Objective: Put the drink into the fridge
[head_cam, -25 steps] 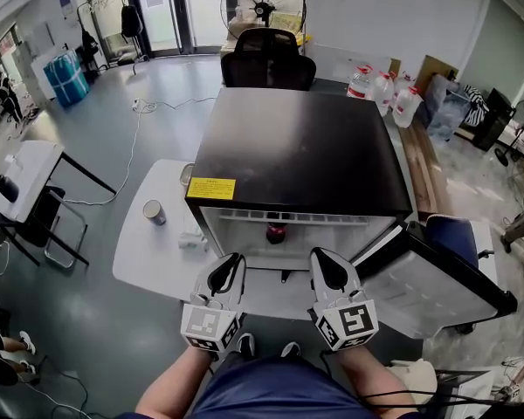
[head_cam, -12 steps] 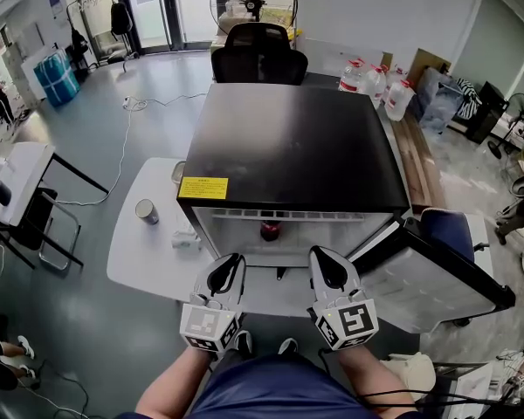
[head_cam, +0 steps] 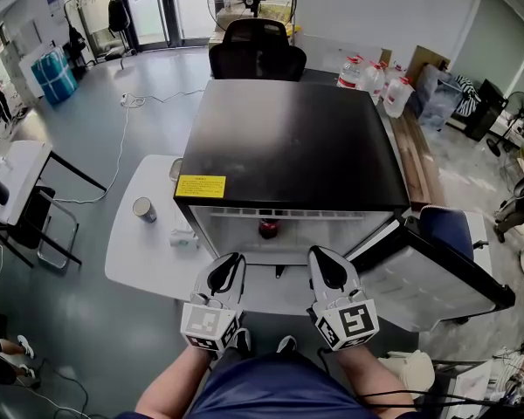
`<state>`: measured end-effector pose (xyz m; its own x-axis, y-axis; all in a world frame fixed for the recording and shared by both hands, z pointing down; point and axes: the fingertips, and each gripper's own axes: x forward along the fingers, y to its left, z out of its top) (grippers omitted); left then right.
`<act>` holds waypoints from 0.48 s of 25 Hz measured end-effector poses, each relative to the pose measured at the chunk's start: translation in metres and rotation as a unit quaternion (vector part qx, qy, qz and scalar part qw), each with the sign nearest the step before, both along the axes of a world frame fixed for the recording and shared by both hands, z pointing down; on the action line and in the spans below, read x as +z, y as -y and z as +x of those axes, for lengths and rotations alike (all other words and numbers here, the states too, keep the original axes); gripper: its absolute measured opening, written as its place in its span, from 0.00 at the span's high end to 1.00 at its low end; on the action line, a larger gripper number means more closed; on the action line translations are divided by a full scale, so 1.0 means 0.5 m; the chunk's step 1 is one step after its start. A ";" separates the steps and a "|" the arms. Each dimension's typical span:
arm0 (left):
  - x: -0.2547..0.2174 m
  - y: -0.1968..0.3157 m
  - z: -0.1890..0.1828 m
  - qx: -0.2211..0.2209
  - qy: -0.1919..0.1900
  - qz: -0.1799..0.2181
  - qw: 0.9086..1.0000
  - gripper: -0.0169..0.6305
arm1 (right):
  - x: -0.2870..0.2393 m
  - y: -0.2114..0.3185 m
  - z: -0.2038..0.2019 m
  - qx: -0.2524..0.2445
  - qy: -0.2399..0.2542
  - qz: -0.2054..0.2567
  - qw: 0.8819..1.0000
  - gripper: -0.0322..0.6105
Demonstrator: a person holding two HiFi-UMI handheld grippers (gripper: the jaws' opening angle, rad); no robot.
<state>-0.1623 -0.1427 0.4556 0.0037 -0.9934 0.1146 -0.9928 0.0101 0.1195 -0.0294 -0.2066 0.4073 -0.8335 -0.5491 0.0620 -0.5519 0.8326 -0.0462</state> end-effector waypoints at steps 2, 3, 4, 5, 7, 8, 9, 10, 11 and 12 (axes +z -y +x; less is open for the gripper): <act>0.002 0.002 0.001 0.000 0.002 -0.002 1.000 0.92 | 0.000 0.001 0.000 0.000 0.000 0.000 1.000 0.94; 0.003 0.002 0.001 -0.001 0.004 -0.002 1.000 0.92 | 0.000 0.001 0.000 0.001 0.000 0.001 1.000 0.94; 0.003 0.002 0.001 -0.001 0.004 -0.003 1.000 0.92 | 0.000 0.001 0.000 0.001 0.000 0.001 1.000 0.94; 0.004 0.003 0.001 -0.001 0.005 -0.003 1.000 0.92 | -0.001 0.001 0.000 0.001 0.000 0.001 1.000 0.94; 0.004 0.003 0.001 0.000 0.004 -0.004 1.000 0.92 | 0.000 0.001 0.001 0.002 -0.001 0.000 1.000 0.94; 0.004 0.003 0.000 0.000 0.004 -0.004 1.000 0.92 | 0.001 0.001 0.001 0.002 -0.002 0.000 1.000 0.94; 0.005 0.004 -0.001 0.000 0.004 -0.003 1.000 0.92 | 0.001 0.001 0.000 0.003 -0.002 0.000 1.000 0.94; 0.005 0.004 -0.002 0.000 0.003 -0.003 1.000 0.92 | 0.002 0.001 0.000 0.003 -0.003 0.001 1.000 0.94; 0.006 0.005 -0.003 0.000 0.002 -0.003 1.000 0.92 | 0.001 0.001 -0.001 0.003 -0.003 0.001 1.000 0.94; 0.006 0.006 -0.004 0.000 0.002 -0.003 1.000 0.92 | 0.001 0.001 -0.002 0.003 -0.004 0.001 1.000 0.94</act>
